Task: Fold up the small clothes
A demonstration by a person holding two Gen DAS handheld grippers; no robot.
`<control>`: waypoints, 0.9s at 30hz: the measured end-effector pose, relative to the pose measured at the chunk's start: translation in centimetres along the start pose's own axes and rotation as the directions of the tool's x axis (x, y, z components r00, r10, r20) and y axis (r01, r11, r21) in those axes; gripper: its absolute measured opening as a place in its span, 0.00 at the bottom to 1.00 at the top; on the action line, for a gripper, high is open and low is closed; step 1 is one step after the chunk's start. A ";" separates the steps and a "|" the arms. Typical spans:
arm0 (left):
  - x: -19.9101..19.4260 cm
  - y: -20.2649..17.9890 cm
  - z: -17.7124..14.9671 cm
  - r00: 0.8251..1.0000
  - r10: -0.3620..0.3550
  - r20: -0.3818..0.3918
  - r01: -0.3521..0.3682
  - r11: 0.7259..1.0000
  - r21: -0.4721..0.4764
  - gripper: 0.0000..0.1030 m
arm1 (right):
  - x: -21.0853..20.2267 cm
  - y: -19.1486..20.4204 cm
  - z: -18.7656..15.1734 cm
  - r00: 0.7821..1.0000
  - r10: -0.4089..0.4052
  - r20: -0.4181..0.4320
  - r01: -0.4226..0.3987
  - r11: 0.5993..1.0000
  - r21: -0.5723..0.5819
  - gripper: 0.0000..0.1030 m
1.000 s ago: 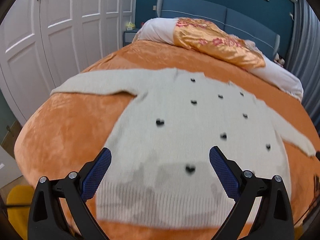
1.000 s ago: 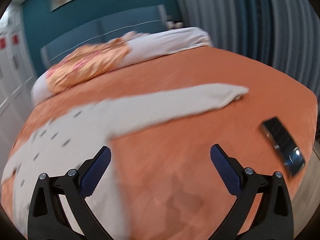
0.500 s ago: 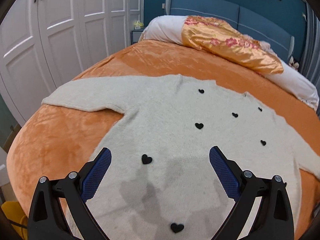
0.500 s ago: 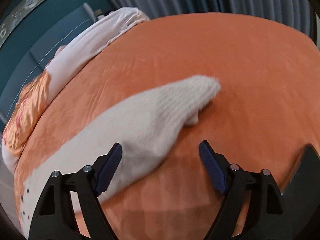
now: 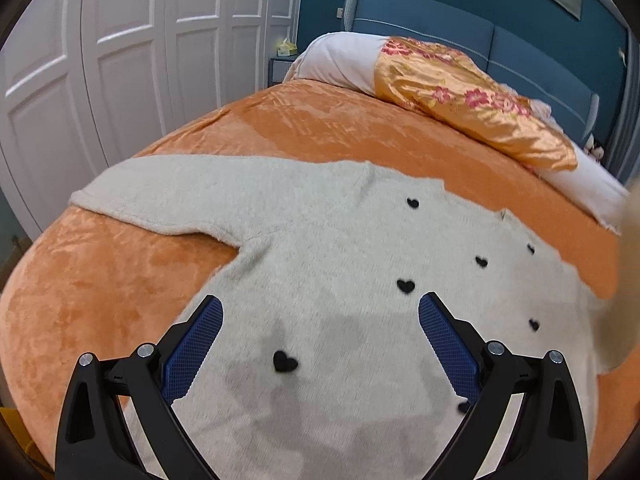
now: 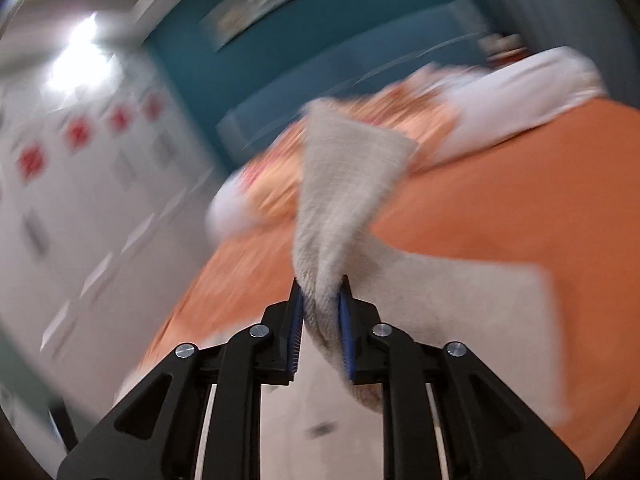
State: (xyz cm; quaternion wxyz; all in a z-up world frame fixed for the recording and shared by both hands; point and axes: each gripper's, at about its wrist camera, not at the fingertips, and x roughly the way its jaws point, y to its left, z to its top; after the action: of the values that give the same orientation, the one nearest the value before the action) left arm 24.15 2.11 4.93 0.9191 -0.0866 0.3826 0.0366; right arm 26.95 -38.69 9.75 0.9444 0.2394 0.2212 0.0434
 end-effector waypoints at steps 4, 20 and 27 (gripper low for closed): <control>2.0 0.5 1.0 0.996 -0.068 -0.064 0.065 0.997 -0.042 0.94 | 8.2 5.2 -8.6 0.968 -0.027 -0.251 -0.001 0.994 -0.111 0.45; 12.9 -7.4 0.7 0.943 -0.215 -0.254 0.174 0.969 -0.176 0.94 | -4.7 -9.8 -9.5 0.921 -0.348 -0.174 0.373 0.917 0.140 0.56; 14.3 -9.3 2.1 0.956 -0.174 -0.236 0.148 0.981 -0.122 0.49 | -4.4 -11.4 -11.0 0.908 -0.376 -0.184 0.402 0.905 0.136 0.56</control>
State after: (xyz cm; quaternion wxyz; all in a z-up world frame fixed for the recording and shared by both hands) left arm 36.97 -6.63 -2.55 0.8590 -0.1685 0.4826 -0.0296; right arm 17.91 -44.78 -2.59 0.8901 0.2662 0.3394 -0.1471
